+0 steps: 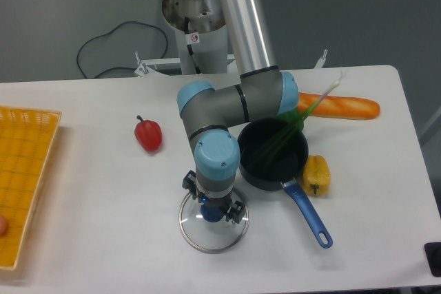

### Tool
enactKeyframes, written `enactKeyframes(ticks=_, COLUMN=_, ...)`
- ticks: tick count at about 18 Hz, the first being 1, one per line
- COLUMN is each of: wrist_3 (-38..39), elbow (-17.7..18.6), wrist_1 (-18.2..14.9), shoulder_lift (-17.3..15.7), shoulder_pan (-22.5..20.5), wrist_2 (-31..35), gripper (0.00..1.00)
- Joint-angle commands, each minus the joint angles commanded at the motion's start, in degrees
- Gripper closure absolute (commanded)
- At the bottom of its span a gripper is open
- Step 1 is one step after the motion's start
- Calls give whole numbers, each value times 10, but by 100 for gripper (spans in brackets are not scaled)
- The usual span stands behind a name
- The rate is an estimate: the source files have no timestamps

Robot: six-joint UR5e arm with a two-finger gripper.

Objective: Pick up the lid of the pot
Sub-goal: 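Close the gripper around the blue knob of the glass lid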

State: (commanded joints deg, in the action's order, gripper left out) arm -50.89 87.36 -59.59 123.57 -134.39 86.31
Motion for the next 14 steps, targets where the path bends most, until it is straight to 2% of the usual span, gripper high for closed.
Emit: enactKeyframes(ticks=14, wrist_3=-22, elbow=0, wrist_1=0, shoulder_lift=3, shoulder_pan=4, wrist_2=1, gripper=0)
